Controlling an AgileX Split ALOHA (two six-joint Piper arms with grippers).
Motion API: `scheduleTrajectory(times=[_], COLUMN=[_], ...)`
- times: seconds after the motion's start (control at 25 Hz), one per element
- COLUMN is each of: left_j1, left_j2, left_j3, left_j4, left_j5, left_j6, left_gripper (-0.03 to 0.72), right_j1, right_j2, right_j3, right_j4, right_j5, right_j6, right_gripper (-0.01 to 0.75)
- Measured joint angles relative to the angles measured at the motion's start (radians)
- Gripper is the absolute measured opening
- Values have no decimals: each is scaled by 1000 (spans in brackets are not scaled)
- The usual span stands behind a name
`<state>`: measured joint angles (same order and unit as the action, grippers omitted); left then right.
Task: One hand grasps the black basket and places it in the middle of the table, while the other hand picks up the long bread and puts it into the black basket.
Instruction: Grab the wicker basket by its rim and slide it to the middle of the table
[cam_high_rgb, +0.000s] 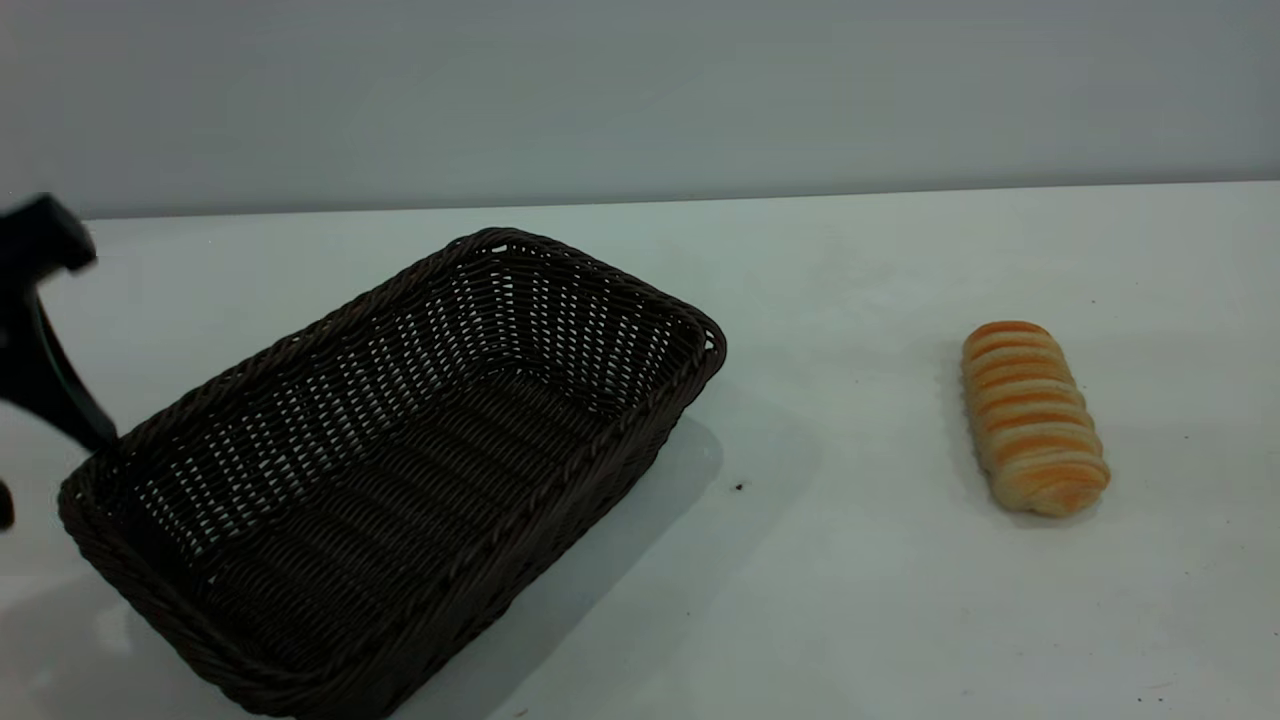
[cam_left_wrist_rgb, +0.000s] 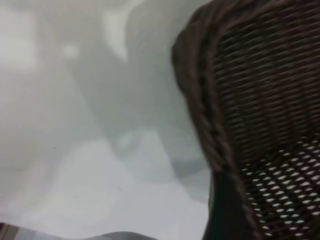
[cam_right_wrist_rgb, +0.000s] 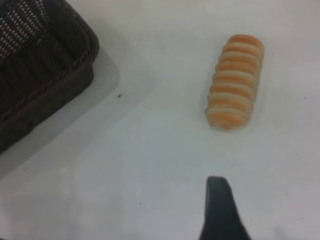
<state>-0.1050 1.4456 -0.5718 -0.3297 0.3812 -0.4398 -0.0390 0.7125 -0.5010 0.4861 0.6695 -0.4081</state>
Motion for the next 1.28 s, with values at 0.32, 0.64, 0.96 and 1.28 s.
scheduleTrajectory(times=[0.32, 0.64, 0.96, 1.28], left_j1=[0, 0, 0, 0], left_j2=[66, 159, 204, 302], left_j3=[32, 32, 32, 32], left_j4=[-4, -30, -56, -58], left_j5=[-83, -155, -228, -338], left_j6=[-3, -6, 0, 1], left_gripper=[513, 513, 513, 513], right_j1=[0, 0, 0, 0], right_j2=[0, 0, 0, 0], right_j3=[0, 0, 0, 0], right_j4=[4, 23, 54, 73], right_j5=[0, 0, 0, 0], right_j6=[0, -27, -62, -76], right_gripper=[473, 467, 465, 465])
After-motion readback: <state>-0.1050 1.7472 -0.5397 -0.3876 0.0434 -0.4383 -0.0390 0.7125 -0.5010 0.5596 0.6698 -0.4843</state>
